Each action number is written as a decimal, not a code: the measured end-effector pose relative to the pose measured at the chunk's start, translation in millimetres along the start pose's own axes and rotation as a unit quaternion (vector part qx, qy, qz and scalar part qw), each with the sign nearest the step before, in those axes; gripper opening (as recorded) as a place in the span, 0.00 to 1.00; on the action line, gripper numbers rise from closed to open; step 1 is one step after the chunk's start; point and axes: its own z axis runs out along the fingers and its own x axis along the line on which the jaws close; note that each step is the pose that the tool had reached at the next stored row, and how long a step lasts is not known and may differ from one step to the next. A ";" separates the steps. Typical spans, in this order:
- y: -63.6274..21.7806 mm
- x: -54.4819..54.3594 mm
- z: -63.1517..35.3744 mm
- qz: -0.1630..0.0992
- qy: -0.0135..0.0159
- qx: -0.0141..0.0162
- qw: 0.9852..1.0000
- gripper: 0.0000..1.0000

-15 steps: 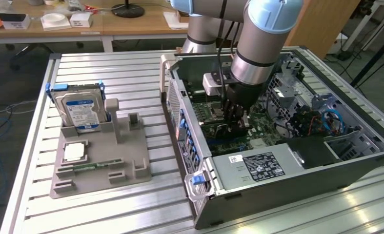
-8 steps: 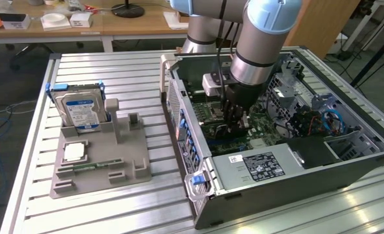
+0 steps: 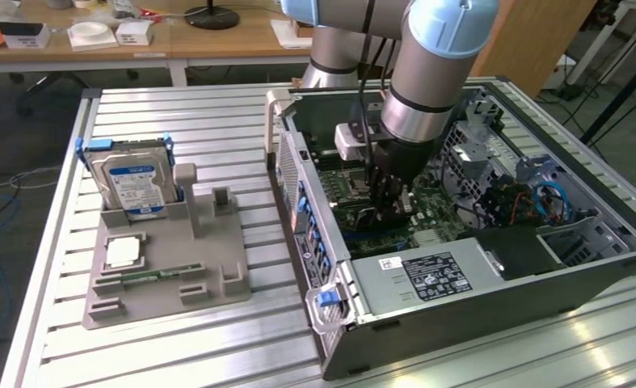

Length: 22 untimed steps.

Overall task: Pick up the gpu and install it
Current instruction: 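Insert the gpu into the slot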

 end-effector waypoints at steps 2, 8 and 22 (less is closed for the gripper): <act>0.0 0.0 0.0 0.000 0.000 0.000 1.000 0.26; 0.0 0.0 0.0 0.000 0.000 0.000 1.000 0.26; -0.1 0.1 4.8 0.000 0.000 0.000 1.000 0.26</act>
